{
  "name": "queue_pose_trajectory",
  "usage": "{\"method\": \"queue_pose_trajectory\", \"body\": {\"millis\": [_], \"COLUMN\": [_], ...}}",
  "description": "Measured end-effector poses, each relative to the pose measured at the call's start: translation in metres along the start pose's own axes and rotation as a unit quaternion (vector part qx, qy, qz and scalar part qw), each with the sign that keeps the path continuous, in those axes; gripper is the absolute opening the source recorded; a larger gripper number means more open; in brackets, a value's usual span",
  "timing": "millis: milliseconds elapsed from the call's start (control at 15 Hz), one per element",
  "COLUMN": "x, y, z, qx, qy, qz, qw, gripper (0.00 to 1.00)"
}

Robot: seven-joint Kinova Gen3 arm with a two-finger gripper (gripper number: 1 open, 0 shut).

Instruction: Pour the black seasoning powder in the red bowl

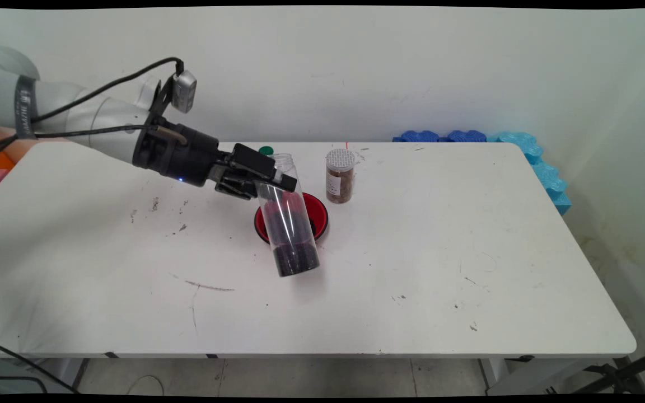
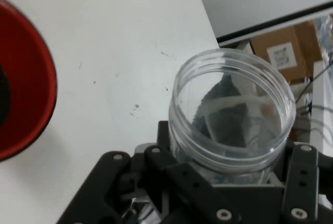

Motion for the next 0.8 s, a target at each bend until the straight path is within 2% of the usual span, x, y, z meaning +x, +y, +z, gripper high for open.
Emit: {"method": "queue_pose_trajectory", "body": {"millis": [133, 467, 600, 800], "x": [0.000, -0.002, -0.003, -0.004], "y": [-0.004, -0.019, -0.024, -0.029], "z": [0.001, 0.003, 0.004, 0.006], "qx": [0.002, 0.013, 0.014, 0.012], "qy": [0.000, 0.001, 0.001, 0.004], "qz": [-0.030, -0.105, -0.137, -0.190], "qw": [0.9996, 0.9944, 0.9904, 0.9817], "gripper": [0.00, 0.00, 0.00, 0.00]}}
